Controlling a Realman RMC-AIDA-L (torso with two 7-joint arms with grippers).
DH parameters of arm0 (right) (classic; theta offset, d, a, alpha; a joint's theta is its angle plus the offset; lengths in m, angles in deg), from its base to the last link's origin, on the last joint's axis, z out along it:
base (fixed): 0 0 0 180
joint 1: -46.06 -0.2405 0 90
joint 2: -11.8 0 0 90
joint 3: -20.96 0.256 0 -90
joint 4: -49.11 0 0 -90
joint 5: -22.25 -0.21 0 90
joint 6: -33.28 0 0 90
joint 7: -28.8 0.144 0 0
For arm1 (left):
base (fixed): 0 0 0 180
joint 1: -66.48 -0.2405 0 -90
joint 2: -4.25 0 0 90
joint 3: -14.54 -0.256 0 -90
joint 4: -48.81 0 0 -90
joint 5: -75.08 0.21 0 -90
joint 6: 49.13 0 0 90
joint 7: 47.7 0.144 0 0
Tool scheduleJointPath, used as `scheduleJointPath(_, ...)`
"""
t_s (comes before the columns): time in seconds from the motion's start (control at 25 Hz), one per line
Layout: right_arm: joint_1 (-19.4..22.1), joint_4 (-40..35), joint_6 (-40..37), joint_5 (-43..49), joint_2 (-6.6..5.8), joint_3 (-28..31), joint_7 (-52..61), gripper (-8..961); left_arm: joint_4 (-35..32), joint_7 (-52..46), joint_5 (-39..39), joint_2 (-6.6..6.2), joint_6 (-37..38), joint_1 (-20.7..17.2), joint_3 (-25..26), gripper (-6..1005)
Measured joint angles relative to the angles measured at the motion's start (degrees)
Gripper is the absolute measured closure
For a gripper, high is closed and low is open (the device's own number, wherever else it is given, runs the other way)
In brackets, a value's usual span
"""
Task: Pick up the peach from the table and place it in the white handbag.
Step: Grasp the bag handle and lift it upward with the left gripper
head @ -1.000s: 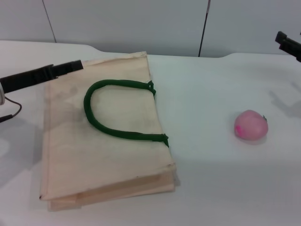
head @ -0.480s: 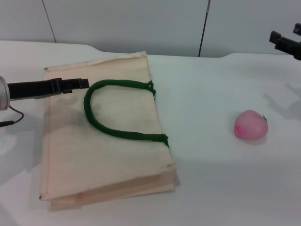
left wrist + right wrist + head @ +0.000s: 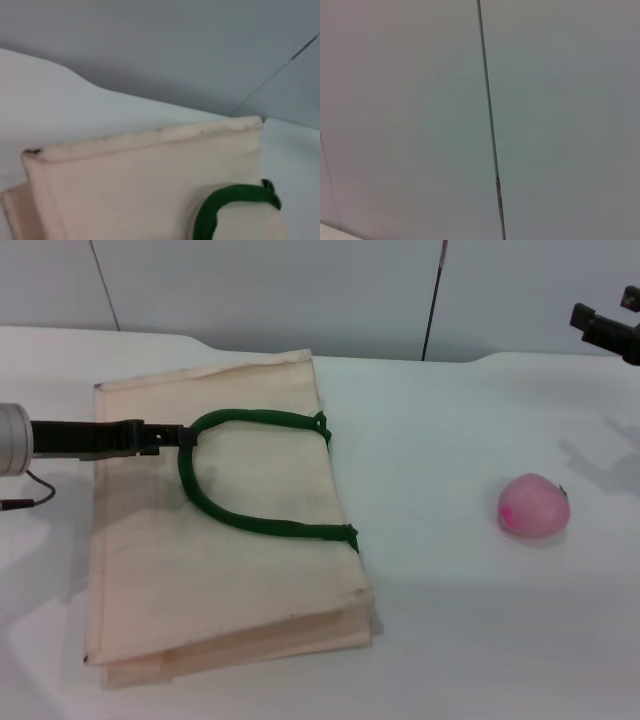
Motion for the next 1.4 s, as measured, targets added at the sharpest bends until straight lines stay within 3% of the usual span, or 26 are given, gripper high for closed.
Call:
scheduleJointPath(0.4,-0.4,0.0,0.0,0.0,0.09,0.0,0.0,89,-0.7,-0.9,6.1,0.13,-4.0,2.3,-0.1,215)
scheduleJointPath(0.92,-0.6,0.1,0.0,0.0,0.09,0.0,0.1,88,-6.8,-0.4,6.5,-0.20,-8.5,3.7,-0.1,215)
scheduleJointPath(1.4,-0.7,0.3,0.0,0.0,0.09,0.0,0.1,88,-11.4,-2.8,13.4,-0.77,-13.2,5.7,-0.1,216)
